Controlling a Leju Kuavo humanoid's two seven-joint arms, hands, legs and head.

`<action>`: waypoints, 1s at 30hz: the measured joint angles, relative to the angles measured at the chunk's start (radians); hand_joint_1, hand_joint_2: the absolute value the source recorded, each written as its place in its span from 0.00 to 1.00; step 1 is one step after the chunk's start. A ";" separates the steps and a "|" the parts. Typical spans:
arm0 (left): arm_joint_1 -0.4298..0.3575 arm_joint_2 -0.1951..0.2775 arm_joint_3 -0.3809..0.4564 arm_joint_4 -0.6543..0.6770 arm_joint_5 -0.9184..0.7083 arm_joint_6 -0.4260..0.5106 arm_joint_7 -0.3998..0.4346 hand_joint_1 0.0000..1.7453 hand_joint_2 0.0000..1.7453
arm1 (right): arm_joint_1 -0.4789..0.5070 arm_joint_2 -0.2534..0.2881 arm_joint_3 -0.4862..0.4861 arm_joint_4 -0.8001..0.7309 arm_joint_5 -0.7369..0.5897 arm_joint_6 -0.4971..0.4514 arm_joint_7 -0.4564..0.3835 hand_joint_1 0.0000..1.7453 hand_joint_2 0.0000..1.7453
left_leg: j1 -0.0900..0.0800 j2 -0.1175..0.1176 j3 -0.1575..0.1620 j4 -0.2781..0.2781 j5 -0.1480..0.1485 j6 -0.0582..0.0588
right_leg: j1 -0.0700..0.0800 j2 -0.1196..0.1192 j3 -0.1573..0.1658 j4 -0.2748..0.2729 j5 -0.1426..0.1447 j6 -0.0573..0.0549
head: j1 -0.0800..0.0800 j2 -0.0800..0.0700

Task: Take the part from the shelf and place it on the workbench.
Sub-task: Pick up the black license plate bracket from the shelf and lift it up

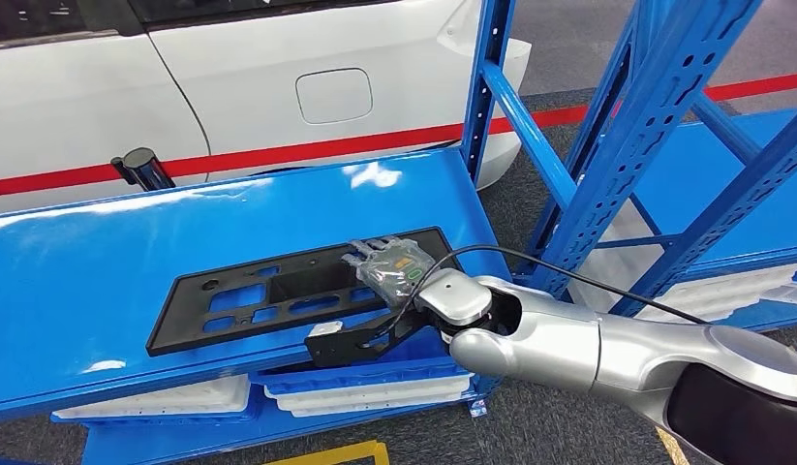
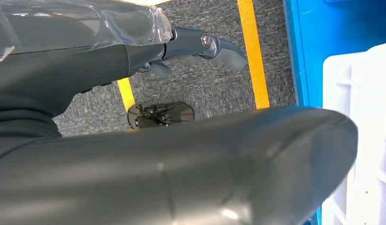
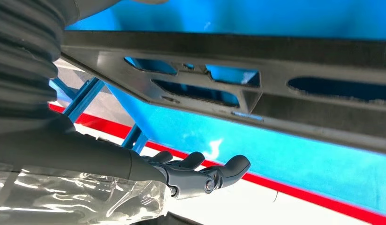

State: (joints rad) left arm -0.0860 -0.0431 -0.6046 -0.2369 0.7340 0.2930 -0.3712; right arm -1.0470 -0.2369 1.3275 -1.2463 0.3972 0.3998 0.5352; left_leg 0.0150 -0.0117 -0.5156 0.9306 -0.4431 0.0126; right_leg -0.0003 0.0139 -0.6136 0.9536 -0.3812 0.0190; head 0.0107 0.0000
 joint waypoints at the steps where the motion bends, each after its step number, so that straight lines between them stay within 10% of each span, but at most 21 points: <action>1: 0.000 0.000 0.000 0.000 0.000 0.000 0.000 0.00 0.00 | 0.000 0.000 0.000 0.000 0.000 0.000 0.000 0.00 1.00 | 0.000 0.000 0.000 0.000 0.000 0.000 | 0.000 0.000 0.000 0.000 0.000 0.000 | 0.000 0.000; 30: -0.009 0.002 -0.031 0.000 0.007 0.004 0.000 0.00 0.00 | 0.126 0.024 -0.113 0.091 0.140 -0.117 -0.094 0.00 1.00 | 0.000 0.000 0.000 0.000 0.000 0.000 | 0.000 0.000 0.000 0.000 0.000 0.000 | 0.000 0.000</action>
State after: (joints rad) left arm -0.0946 -0.0416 -0.6354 -0.2369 0.7406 0.2968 -0.3712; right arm -0.9208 -0.2130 1.2149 -1.1558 0.5373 0.2827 0.4412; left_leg 0.0150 -0.0117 -0.5156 0.9306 -0.4431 0.0126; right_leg -0.0003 0.0139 -0.6135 0.9536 -0.3812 0.0190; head 0.0107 -0.0002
